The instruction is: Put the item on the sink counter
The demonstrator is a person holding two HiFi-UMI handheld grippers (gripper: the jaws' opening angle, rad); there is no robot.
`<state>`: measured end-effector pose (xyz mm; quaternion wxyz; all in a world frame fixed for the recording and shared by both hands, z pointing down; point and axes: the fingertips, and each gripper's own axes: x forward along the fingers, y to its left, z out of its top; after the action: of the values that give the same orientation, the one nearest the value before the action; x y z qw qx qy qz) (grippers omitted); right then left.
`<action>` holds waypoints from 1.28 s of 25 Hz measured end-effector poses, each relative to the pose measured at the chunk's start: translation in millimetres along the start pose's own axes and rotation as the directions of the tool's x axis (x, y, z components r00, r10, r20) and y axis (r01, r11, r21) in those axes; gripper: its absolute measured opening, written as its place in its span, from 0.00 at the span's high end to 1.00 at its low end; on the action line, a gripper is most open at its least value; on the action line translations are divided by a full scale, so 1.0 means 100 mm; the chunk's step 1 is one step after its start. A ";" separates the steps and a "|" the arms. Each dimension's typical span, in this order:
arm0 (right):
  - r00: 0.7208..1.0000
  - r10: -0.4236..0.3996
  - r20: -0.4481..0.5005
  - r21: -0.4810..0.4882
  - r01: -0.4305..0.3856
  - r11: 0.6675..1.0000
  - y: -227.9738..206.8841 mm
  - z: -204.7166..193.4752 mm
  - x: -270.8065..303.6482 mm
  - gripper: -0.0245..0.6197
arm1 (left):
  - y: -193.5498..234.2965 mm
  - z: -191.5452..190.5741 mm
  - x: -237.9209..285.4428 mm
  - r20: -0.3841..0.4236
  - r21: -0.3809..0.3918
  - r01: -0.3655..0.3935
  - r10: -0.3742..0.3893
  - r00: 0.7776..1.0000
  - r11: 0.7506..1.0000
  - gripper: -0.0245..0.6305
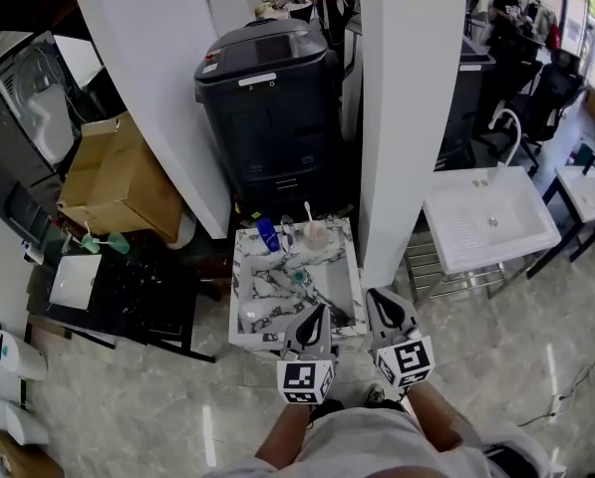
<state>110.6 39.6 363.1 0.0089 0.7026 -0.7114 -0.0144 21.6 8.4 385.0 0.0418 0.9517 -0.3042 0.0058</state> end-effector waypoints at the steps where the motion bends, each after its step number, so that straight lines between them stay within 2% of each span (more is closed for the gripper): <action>1: 1.000 0.001 -0.003 -0.002 -0.001 1.000 0.01 -0.01 0.00 0.95 | 0.01 0.00 0.00 0.000 -0.002 0.000 0.000 1.000 1.000 0.95; 16: 1.000 0.000 -0.011 -0.062 0.000 0.998 0.04 0.04 -0.07 0.96 | -0.06 0.02 0.00 0.020 -0.020 0.015 -0.014 1.000 1.000 0.95; 32: 0.998 -0.064 -0.011 -0.078 0.063 0.995 -0.17 0.06 -0.16 0.95 | -0.33 0.02 0.30 0.017 -0.010 0.127 -0.127 0.992 0.992 0.95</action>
<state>127.9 55.3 356.7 0.0406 0.7241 -0.6875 -0.0377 64.8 17.6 381.5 0.0448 0.9689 -0.2433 -0.0062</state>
